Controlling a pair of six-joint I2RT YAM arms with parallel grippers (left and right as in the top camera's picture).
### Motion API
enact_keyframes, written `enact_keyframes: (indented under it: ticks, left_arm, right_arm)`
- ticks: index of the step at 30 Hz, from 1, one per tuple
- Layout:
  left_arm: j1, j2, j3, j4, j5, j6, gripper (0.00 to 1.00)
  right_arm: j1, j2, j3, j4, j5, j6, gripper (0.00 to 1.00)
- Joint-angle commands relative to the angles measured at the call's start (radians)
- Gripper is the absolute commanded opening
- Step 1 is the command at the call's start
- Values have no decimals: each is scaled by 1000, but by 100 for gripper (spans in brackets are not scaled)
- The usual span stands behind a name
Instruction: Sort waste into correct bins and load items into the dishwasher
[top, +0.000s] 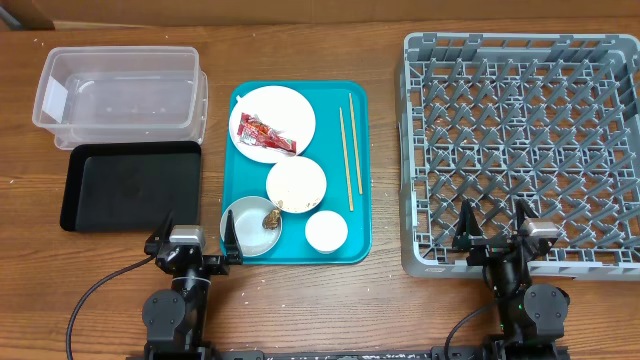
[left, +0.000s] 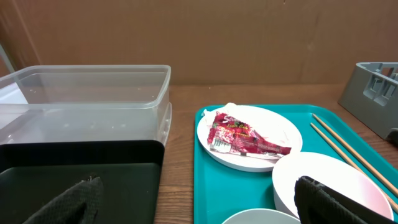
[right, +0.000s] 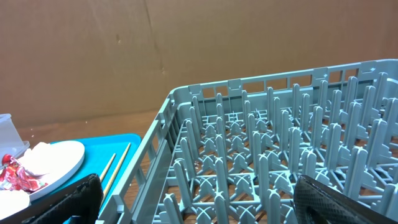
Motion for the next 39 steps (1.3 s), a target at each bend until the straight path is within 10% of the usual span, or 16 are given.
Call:
enact_keyframes:
  ticks: [1,23,39]
  left_arm:
    - [5,-11,-6,3,-2,19,100]
    - [5,-10,26,10,46,70,100]
    - [5,628,814,-251,193,131,100]
  right_arm:
    - [5,-10,-10,7,8,-3,100]
    - [5,-10,9,67,-46,3,100]
    - [5,126,502,-305,-46,-27,100]
